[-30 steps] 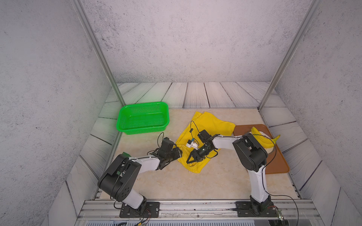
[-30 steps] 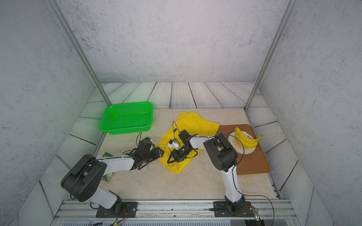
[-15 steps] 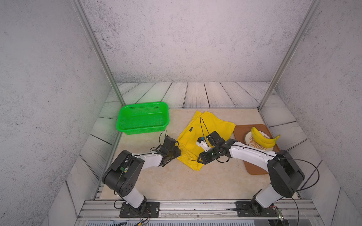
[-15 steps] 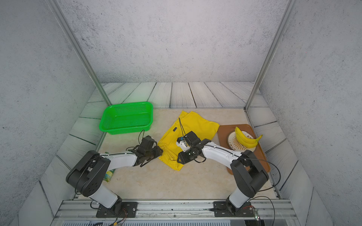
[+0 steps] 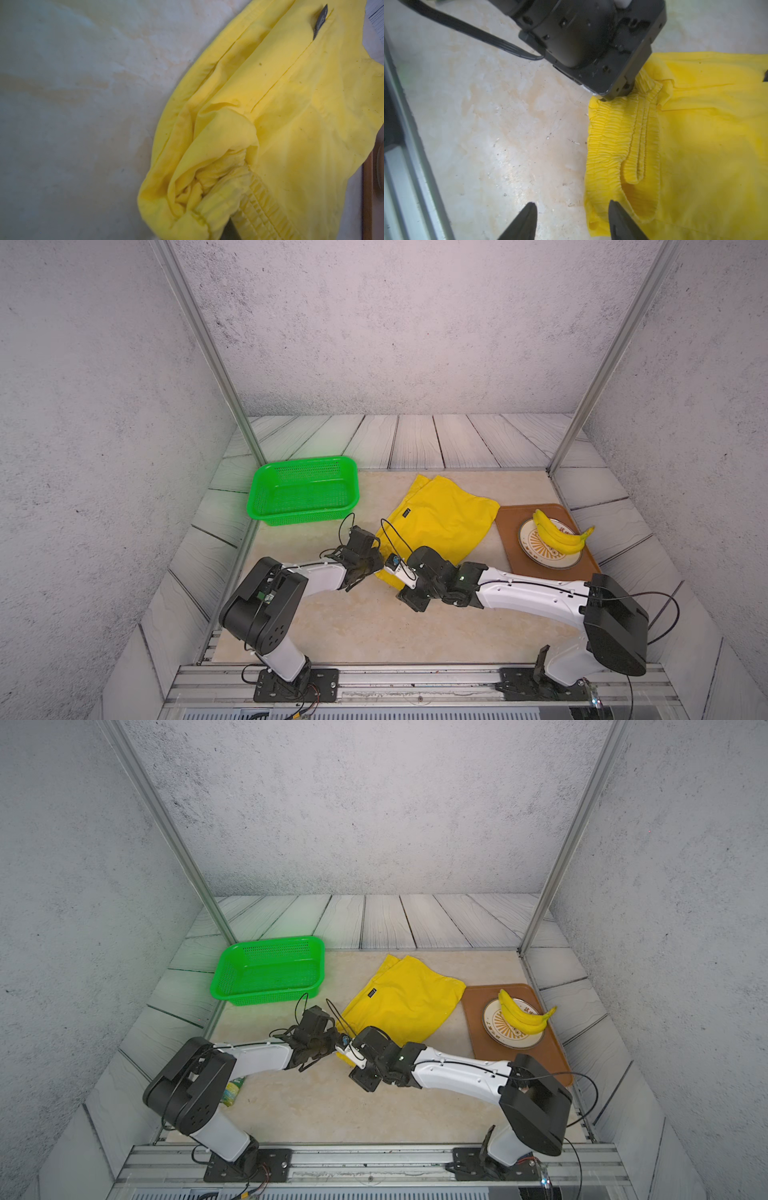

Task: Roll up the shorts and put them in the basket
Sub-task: Roll the shorts at the center of the board.

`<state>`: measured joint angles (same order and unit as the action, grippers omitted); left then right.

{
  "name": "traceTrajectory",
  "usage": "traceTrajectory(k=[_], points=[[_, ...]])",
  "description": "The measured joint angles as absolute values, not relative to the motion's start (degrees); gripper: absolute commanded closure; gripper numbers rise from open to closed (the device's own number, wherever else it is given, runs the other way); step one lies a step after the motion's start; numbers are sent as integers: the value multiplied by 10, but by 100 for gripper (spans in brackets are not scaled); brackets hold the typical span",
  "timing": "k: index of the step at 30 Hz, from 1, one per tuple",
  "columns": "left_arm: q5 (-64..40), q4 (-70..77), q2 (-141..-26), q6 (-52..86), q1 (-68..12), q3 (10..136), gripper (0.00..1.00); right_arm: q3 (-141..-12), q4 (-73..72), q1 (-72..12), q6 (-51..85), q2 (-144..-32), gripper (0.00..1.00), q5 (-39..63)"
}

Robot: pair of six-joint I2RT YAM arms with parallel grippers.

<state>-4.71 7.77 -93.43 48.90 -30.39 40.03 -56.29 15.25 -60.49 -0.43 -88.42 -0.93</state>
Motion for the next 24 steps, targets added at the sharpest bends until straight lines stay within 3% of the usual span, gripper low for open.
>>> traceTrajectory(k=[17,24], points=[[-50,62,-935,493,-304,409,92,-573,117,-625,-40,-1021,41,-171],[-54,61,-935,499,-303,409,93,-579,96,-630,-20,-1049,53,-222]])
